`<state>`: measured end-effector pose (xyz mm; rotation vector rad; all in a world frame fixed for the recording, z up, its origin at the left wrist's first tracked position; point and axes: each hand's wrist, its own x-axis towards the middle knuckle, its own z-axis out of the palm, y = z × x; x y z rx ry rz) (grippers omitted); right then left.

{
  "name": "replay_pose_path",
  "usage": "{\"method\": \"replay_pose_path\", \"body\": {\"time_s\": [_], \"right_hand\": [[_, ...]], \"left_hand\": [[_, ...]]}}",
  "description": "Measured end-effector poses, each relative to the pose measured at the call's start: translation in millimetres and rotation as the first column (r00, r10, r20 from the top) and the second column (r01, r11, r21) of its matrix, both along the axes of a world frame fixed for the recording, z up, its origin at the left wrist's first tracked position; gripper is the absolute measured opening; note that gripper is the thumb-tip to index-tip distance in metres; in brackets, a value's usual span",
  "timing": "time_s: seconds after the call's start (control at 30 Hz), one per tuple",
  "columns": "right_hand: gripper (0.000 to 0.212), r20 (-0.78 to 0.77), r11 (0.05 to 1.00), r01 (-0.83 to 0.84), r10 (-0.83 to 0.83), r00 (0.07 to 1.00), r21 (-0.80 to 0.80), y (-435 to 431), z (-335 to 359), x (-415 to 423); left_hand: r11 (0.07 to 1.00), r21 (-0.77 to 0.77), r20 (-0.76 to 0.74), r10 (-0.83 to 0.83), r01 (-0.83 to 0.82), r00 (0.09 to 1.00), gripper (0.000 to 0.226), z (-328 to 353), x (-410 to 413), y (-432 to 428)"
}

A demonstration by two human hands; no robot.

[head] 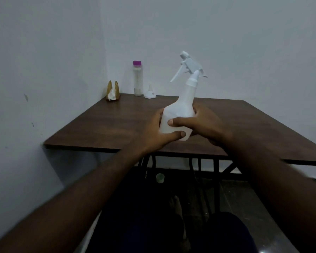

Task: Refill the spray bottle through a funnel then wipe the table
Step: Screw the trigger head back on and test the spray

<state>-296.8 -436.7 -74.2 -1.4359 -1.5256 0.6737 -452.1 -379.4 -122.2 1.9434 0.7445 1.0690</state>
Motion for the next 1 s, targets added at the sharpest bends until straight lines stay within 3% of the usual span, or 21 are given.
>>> {"method": "replay_pose_path", "body": {"time_s": [0.17, 0.3, 0.47, 0.63, 0.8, 1.0], "right_hand": [[0.047, 0.071, 1.0, 0.016, -0.016, 0.997, 0.004, 61.4, 26.7, 29.0], [0.071, 0.125, 0.998, 0.066, -0.067, 0.99, 0.013, 135.7, 29.8, 58.7], [0.079, 0.142, 0.992, 0.123, -0.127, 0.982, 0.038, 243.1, 0.5, 98.0], [0.09, 0.131, 0.984, 0.173, -0.176, 0.976, 0.035, 342.5, -24.8, 135.3], [0.083, 0.078, 0.979, 0.2, -0.202, 0.976, 0.03, 416.2, -27.5, 168.3], [0.086, 0.129, 0.98, 0.198, -0.199, 0.972, 0.017, 477.3, -36.5, 187.9]], "left_hand": [[0.994, -0.046, -0.167, -0.107, 0.1, 0.98, 0.074, 28.3, 19.4, 66.6], [0.989, 0.091, -0.258, -0.087, 0.114, 0.962, 0.041, 36.5, 47.4, 128.7], [0.995, 0.094, -0.487, 0.062, -0.018, 0.871, 0.076, 9.1, 75.7, 242.7], [0.978, 0.102, -0.393, 0.206, -0.18, 0.896, 0.041, -15.3, 102.4, 335.0], [0.959, 0.138, -0.335, 0.28, -0.248, 0.9, 0.034, -26.1, 141.2, 398.7], [0.924, 0.036, -0.388, 0.363, -0.38, 0.847, 0.032, -39.3, 178.1, 441.5]]}}
